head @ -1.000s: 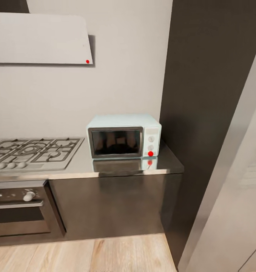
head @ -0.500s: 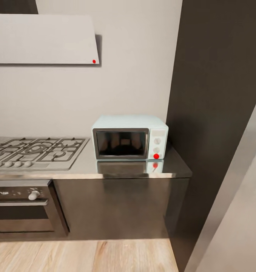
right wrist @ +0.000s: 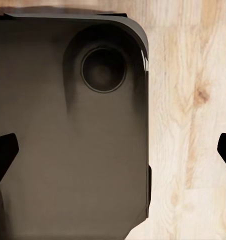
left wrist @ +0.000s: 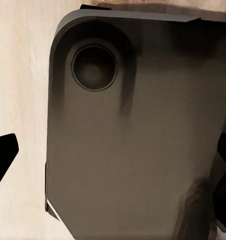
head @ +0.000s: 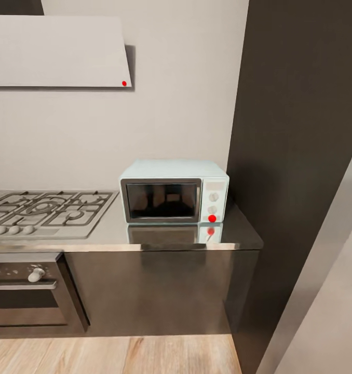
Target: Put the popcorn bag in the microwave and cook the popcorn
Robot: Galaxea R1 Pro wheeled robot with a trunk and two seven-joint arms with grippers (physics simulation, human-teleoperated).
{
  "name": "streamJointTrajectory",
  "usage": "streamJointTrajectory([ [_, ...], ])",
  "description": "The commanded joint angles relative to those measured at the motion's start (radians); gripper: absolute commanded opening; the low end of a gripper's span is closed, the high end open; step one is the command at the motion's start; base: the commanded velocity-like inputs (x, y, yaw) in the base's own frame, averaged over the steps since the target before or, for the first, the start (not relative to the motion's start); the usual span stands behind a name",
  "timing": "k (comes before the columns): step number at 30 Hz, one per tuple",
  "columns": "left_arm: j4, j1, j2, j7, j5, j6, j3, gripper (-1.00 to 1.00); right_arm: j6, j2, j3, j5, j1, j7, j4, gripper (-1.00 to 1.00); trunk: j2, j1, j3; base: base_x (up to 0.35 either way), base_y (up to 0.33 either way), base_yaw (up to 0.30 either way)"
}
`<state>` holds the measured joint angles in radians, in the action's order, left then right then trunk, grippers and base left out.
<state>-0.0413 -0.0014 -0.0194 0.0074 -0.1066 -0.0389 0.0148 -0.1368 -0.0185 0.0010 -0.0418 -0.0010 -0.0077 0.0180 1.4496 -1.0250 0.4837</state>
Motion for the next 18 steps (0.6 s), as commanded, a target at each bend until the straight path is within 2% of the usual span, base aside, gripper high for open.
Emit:
streamJointTrajectory([
  [1,0.000,0.000,0.000,0.001,-0.010,-0.002,0.001,1.00,-0.006,0.000,0.001,-0.004,-0.001,-0.001,0.002,1.00,0.000,0.000,0.001,0.000,0.000,0.000],
  [11,0.000,0.000,0.000,0.001,-0.010,-0.002,0.001,1.00,-0.001,-0.001,-0.004,-0.012,-0.001,-0.001,0.002,1.00,0.000,0.000,0.001,0.000,0.000,0.000],
  [18,0.000,0.000,-0.001,0.001,-0.010,-0.002,0.001,1.00,-0.004,0.001,0.003,0.007,-0.001,0.009,-0.017,1.00,0.000,0.000,0.001,0.000,0.000,0.000],
])
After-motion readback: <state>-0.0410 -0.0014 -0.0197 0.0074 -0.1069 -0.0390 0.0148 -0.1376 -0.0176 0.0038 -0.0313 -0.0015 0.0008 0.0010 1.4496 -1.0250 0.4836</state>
